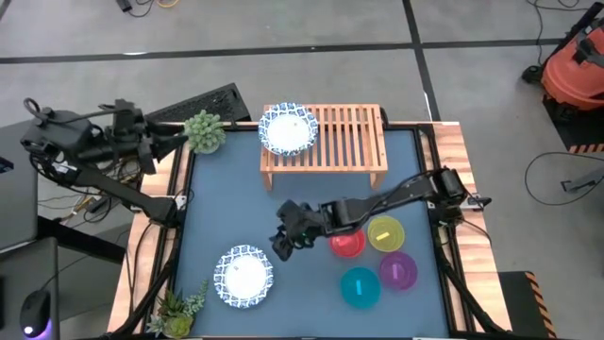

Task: Place and stack bowls onto a shelf
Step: Stack the white patterned bowl on top of the white patterned bowl on the shelf

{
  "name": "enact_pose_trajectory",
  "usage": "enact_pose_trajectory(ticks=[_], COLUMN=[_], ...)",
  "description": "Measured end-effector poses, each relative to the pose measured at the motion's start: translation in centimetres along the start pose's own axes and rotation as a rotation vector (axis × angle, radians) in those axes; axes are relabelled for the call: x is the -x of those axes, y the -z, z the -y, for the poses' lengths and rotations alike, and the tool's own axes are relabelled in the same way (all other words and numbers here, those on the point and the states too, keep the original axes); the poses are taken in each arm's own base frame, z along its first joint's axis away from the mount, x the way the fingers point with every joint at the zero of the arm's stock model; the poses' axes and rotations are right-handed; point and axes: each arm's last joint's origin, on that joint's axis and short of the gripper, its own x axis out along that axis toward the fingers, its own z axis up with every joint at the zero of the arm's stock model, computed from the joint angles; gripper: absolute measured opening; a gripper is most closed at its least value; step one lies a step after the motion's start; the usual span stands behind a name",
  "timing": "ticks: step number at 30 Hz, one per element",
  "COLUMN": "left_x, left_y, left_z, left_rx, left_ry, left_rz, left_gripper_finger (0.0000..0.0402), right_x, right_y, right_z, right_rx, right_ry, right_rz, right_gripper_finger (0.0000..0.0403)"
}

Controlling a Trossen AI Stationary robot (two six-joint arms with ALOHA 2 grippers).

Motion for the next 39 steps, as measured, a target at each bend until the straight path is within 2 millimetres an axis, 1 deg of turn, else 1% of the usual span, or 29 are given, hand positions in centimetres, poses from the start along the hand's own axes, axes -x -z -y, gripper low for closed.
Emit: enact_pose_trajectory(ticks=[3, 5, 7, 10, 13, 15, 17, 18, 20, 21, 23, 25, 27, 30, 31, 35, 39], left_x=[-0.3, -0.6, -0.8, -1.1, -1.2, -1.2, -1.2, -1.1, -1.1, -1.1, -1.1, -1.1, -1.1, -1.1, -1.1, -1.1, -1.1], left_y=[0.2, 0.4, 0.4, 0.5, 0.6, 0.6, 0.7, 0.7, 0.8, 0.7, 0.7, 0.8, 0.8, 0.8, 0.8, 0.9, 0.9], left_z=[0.2, 0.4, 0.5, 0.7, 0.8, 0.7, 0.7, 0.6, 0.6, 0.6, 0.6, 0.6, 0.6, 0.6, 0.6, 0.5, 0.5], left_rx=[0.0, -0.011, -0.013, -0.022, -0.032, -0.036, -0.041, -0.043, -0.045, -0.045, -0.045, -0.046, -0.049, -0.051, -0.052, -0.06, -0.062], left_ry=[-0.016, -0.024, -0.026, -0.028, -0.027, -0.03, -0.035, -0.036, -0.037, -0.037, -0.037, -0.038, -0.04, -0.041, -0.042, -0.048, -0.048], left_rz=[-0.02, -0.031, -0.034, -0.041, -0.047, -0.051, -0.057, -0.059, -0.061, -0.061, -0.061, -0.063, -0.066, -0.068, -0.069, -0.077, -0.08], left_gripper_finger=[0.0196, 0.0196, 0.0196, 0.0196, 0.0197, 0.0196, 0.0196, 0.0196, 0.0197, 0.0197, 0.0196, 0.0196, 0.0196, 0.0196, 0.0196, 0.0196, 0.0197], right_x=[-0.5, -1.4, -1.8, -4.0, -5.6, -6.3, -6.6, -7.1, -7.6, -8.1, -9.1, -8.9, -9.6, -9.5, -9.9, -10.1, -11.0], right_y=[0.9, 1.3, 1.9, 3.0, 4.4, 4.3, 4.6, 4.4, 4.7, 5.2, 5.2, 5.5, 5.5, 6.0, 5.9, 5.6, 6.4], right_z=[0.5, 0.6, 0.7, 0.8, 1.2, 0.8, 0.9, 0.5, 0.6, 1.0, 0.6, 0.6, 0.4, 0.9, 0.7, 0.8, 1.2], right_rx=[-0.012, -0.013, -0.004, -0.008, 0.005, -0.014, -0.012, -0.024, -0.021, -0.012, -0.018, -0.014, -0.026, -0.018, -0.024, -0.043, -0.049], right_ry=[0.023, 0.026, 0.041, 0.032, 0.055, 0.018, 0.033, 0.0, -0.006, 0.024, -0.012, -0.006, -0.039, -0.006, -0.029, -0.05, -0.056], right_rz=[-0.003, -0.004, -0.023, -0.028, -0.101, -0.093, -0.111, -0.094, -0.126, -0.156, -0.144, -0.173, -0.15, -0.192, -0.172, -0.168, -0.205], right_gripper_finger=[0.0234, 0.0234, 0.0234, 0.0234, 0.0234, 0.0234, 0.0234, 0.0234, 0.0234, 0.0234, 0.0234, 0.0234, 0.0234, 0.0234, 0.0234, 0.0234, 0.0234])
